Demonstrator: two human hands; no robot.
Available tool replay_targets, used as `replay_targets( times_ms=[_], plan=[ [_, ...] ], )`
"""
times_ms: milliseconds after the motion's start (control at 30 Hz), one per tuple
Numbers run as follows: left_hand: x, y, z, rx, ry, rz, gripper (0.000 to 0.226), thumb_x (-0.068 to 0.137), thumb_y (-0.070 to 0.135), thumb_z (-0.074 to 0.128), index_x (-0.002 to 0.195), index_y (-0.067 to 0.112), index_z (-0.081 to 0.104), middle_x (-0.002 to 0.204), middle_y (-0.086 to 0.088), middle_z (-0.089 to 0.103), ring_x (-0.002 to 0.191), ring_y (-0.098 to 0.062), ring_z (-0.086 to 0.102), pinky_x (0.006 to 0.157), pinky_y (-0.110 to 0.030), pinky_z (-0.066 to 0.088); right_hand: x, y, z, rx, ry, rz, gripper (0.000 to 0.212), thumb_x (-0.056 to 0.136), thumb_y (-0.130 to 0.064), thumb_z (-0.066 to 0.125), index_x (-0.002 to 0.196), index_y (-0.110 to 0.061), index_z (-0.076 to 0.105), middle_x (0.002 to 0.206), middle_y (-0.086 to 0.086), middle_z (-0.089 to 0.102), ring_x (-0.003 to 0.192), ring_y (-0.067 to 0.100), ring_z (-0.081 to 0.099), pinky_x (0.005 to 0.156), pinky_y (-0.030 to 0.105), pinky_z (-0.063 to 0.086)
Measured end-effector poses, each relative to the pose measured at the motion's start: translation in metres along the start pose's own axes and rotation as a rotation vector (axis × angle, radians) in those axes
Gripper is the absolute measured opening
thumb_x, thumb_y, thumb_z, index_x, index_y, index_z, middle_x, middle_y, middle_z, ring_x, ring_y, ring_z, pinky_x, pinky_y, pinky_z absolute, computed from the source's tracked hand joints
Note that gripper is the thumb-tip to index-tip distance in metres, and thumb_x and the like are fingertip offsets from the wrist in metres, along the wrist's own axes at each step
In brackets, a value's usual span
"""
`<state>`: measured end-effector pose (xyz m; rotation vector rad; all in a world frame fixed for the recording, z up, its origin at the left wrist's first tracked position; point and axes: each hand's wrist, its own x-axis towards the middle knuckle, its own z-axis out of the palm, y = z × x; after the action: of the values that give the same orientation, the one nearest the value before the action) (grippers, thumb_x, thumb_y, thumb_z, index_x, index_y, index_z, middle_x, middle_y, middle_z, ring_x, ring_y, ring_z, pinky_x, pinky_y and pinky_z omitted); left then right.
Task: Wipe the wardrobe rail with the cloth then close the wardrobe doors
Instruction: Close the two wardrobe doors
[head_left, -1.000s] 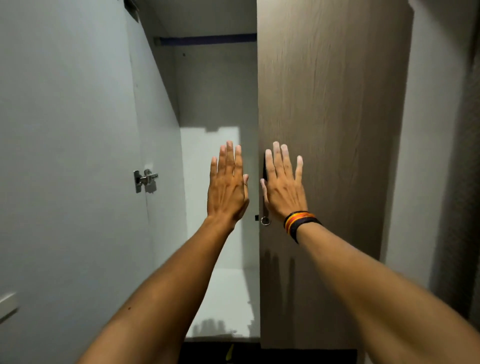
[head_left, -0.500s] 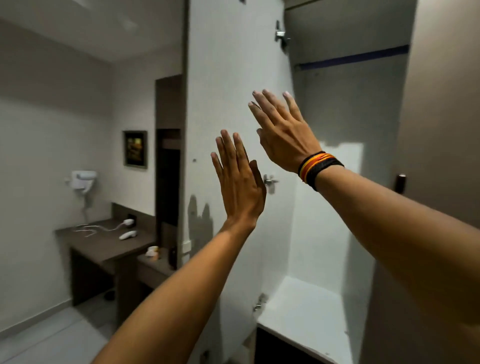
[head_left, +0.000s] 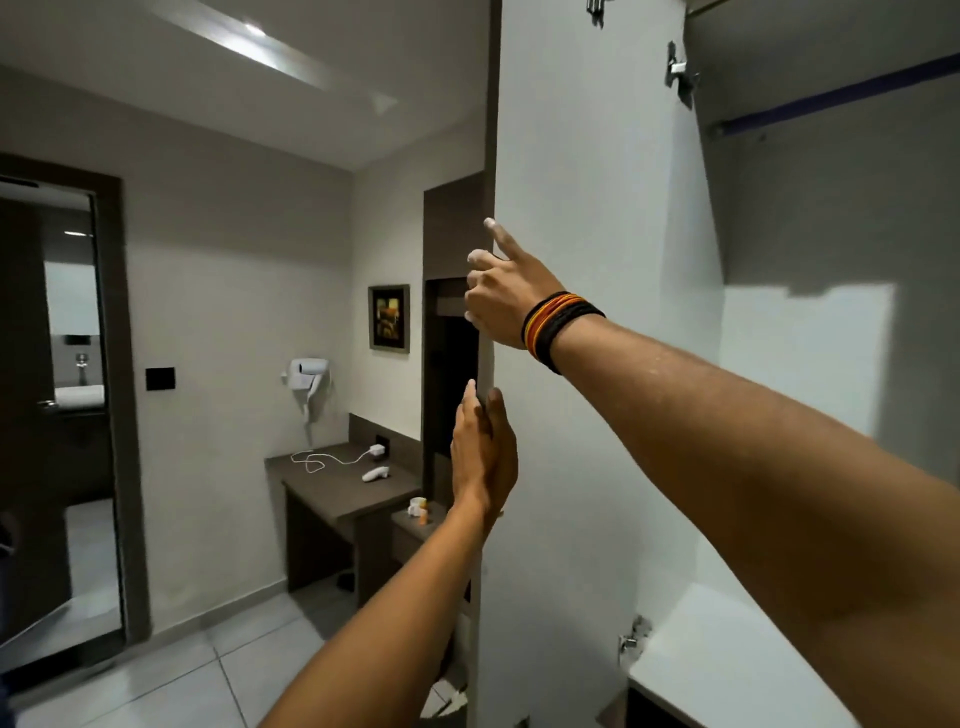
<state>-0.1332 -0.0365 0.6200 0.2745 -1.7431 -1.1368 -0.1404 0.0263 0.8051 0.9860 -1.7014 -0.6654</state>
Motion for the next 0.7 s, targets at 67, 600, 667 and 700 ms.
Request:
replay_targets(
  times_ms=[67, 600, 667, 700],
  plan=[
    [-0.004, 0.006, 0.005, -0.079, 0.056, -0.035, 0.071, 0.102, 0.065, 0.021, 0.151, 0.019, 0.044, 0.152, -0.009, 0.05, 0.138, -0.025, 0.048, 0.112, -0.042, 0.04, -0.007, 0.003, 0.004, 0.014, 0.048, -0.008, 0.034, 0.106, -0.026, 0.042, 0.109, -0.013, 0.074, 0.115, 0.003, 0.072, 0.132, 0.026, 0.051, 0.126, 0.059, 0.002],
    [-0.077, 0.071, 0.087, -0.303, 0.198, 0.092, 0.036, 0.108, 0.031, 0.041, 0.077, 0.019, 0.054, 0.066, 0.008, 0.054, 0.06, -0.002, 0.054, 0.056, -0.012, 0.04, -0.155, 0.089, 0.042, -0.027, 0.456, 0.005, 0.044, 0.104, -0.025, 0.033, 0.095, -0.011, 0.073, 0.102, 0.008, 0.072, 0.132, 0.029, 0.057, 0.118, 0.063, 0.03],
    [-0.093, 0.085, 0.11, -0.339, 0.157, 0.101, 0.035, 0.107, 0.032, 0.042, 0.079, 0.017, 0.057, 0.066, 0.008, 0.056, 0.06, -0.005, 0.054, 0.056, -0.019, 0.042, -0.185, 0.108, 0.046, -0.051, 0.461, 0.016, 0.042, 0.104, -0.025, 0.033, 0.094, -0.011, 0.072, 0.103, 0.008, 0.071, 0.132, 0.03, 0.057, 0.118, 0.063, 0.03],
    [-0.099, 0.091, 0.12, -0.347, 0.136, 0.111, 0.036, 0.106, 0.03, 0.043, 0.078, 0.015, 0.058, 0.064, 0.008, 0.055, 0.058, -0.005, 0.053, 0.054, -0.019, 0.04, -0.198, 0.117, 0.049, -0.059, 0.455, 0.019, 0.041, 0.103, -0.025, 0.034, 0.094, -0.011, 0.071, 0.104, 0.008, 0.071, 0.133, 0.03, 0.056, 0.118, 0.062, 0.03]
  ],
)
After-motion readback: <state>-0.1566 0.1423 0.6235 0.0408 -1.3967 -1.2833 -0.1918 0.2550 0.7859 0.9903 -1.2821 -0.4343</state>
